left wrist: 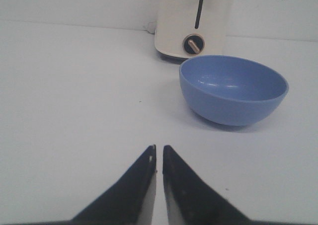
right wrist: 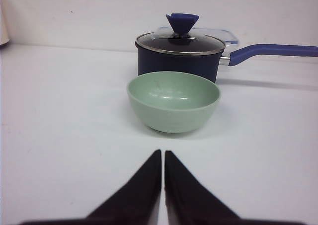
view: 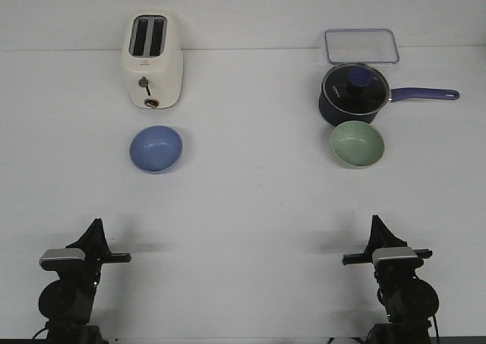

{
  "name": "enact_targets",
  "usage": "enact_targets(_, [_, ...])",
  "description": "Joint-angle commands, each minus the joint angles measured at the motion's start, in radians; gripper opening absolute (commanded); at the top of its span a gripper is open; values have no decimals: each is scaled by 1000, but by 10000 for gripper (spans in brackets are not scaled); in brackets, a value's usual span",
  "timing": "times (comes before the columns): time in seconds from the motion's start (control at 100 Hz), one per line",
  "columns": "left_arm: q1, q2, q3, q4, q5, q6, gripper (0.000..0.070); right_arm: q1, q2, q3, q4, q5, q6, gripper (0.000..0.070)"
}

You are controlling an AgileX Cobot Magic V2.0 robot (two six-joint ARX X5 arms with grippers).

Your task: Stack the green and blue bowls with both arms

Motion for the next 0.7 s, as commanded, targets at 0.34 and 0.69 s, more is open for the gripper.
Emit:
enact_targets(0.34, [2, -2, -19, 16, 3, -3, 15, 0, 1, -2, 16, -2, -2, 9])
enact_targets(0.69, [2, -2, -19, 16, 2, -3, 15, 1, 1, -2, 37, -10, 254, 9])
